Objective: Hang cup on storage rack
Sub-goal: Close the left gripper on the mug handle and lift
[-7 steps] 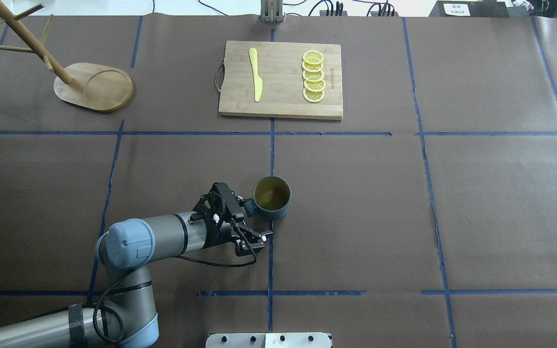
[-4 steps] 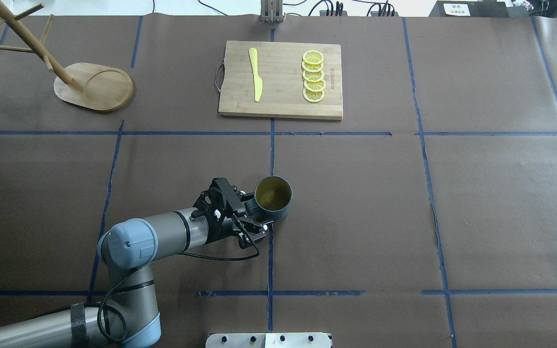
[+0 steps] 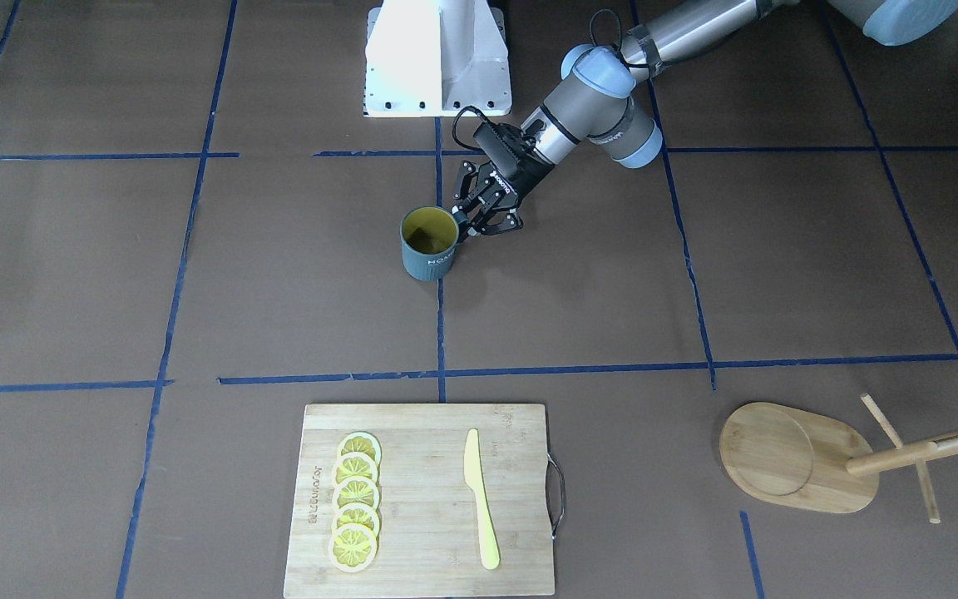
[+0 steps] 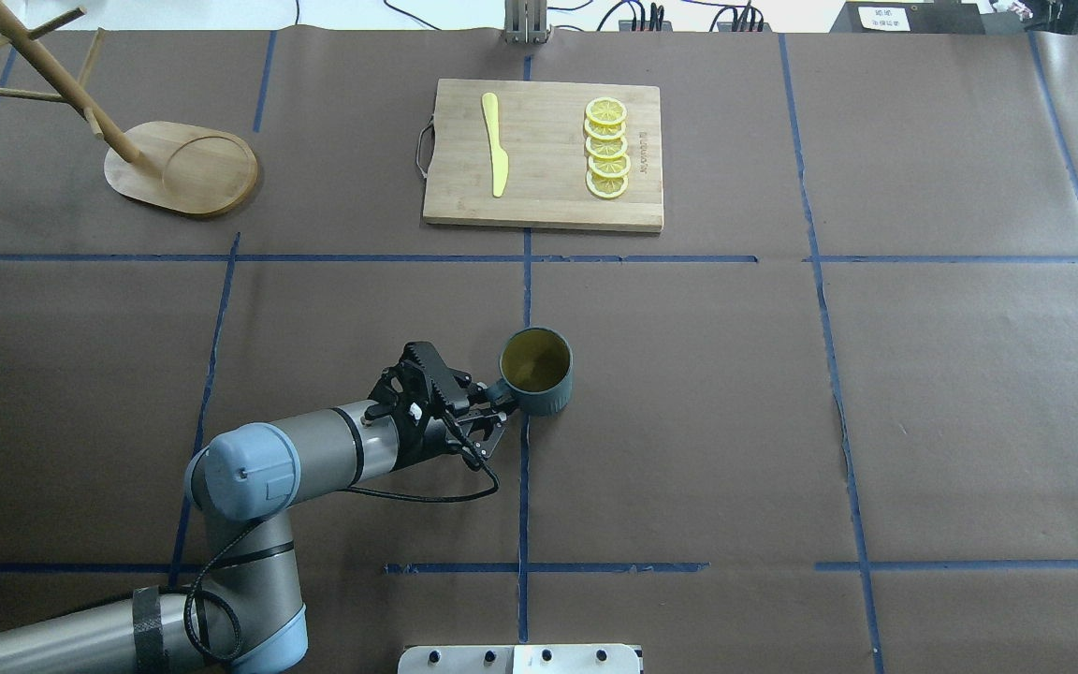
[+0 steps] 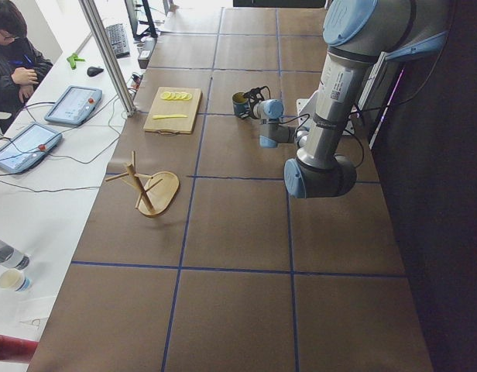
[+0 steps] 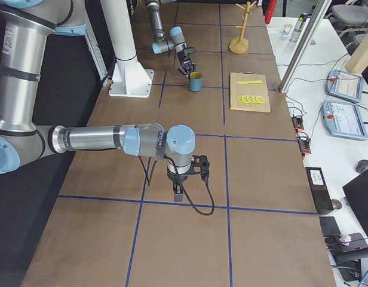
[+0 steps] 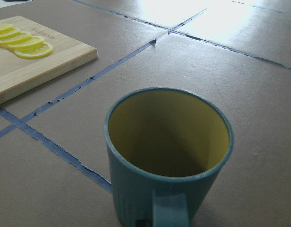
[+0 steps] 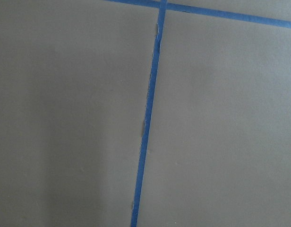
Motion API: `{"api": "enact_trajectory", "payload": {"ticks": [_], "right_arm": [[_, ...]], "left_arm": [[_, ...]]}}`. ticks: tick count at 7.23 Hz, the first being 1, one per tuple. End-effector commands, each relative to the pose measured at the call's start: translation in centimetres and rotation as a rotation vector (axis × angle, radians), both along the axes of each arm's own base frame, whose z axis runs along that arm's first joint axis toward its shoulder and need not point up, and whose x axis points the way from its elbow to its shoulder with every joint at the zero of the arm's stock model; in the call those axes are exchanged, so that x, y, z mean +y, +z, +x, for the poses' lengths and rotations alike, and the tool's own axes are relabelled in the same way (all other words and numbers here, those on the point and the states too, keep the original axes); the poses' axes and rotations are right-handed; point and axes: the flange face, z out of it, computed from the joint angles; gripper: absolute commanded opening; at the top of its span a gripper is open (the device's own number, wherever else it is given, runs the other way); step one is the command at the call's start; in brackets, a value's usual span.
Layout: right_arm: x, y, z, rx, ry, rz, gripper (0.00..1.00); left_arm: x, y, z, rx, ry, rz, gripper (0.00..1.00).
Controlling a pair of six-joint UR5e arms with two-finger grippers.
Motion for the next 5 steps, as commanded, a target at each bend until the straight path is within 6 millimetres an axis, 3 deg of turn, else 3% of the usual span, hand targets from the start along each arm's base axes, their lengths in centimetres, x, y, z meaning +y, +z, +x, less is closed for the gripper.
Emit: {"api": "enact_trajectory", "payload": {"ticks": [1, 2, 3, 5], "right_arm": [[0.0, 0.0, 0.0, -0.001, 0.000, 0.000, 1.00], [0.0, 0.0, 0.0, -0.001, 0.000, 0.000, 1.00], [-0.1, -0.1, 0.0, -0.002, 0.001, 0.002, 1.00], [-0.1, -0.1, 0.0, -0.002, 0.000, 0.003, 1.00]], "left_arm": [[0.2, -1.9, -1.0, 0.046, 0.000, 0.007, 0.00], [0.4, -3.5, -2.1, 0.095, 0.000, -0.015, 0.00], [0.6, -3.9, -2.3, 0.164, 0.015, -0.152, 0.00], [-1.5, -4.8, -4.1, 0.247, -0.006, -0.295, 0.00]]}}
